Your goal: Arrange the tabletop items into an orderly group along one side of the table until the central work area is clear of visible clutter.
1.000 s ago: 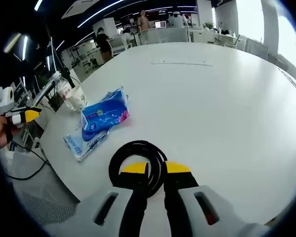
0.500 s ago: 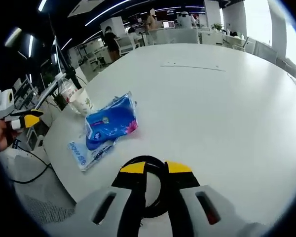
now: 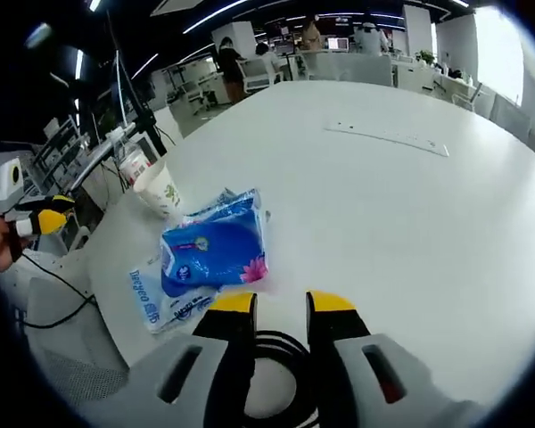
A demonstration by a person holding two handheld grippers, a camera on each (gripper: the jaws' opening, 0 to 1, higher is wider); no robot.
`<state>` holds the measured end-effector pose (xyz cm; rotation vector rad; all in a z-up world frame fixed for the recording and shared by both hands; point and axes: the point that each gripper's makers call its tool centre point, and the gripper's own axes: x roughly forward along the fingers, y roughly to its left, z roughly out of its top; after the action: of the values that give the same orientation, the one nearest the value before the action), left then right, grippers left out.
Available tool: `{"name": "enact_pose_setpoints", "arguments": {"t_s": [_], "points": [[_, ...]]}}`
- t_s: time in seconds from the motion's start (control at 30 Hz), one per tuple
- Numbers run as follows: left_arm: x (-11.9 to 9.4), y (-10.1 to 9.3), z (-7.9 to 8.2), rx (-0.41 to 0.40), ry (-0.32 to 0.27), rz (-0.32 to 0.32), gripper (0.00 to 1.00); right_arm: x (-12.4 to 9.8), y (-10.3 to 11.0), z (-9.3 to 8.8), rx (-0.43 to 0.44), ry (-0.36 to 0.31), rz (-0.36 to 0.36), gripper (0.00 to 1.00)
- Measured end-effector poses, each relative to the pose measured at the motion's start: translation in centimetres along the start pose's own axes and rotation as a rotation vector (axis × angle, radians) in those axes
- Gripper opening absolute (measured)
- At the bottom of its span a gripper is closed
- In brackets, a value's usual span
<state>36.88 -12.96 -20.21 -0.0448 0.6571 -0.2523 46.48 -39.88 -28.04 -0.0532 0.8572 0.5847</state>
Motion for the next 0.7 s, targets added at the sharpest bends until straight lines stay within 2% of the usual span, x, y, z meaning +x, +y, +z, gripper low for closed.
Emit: {"name": "enact_pose_setpoints", "arguments": {"t_s": [0.37, 0.7], "points": [[-0.6, -0.4, -0.6, -0.016, 0.0, 0.014, 0.33, 2.6, 0.2, 1.2, -0.078, 0.05, 0.05, 0.26], [-1.0, -0.5, -1.1, -0.036, 0.003, 0.035, 0.34, 4.7, 1.3, 2.1, -0.136, 0.085, 0.089, 0.24]]}}
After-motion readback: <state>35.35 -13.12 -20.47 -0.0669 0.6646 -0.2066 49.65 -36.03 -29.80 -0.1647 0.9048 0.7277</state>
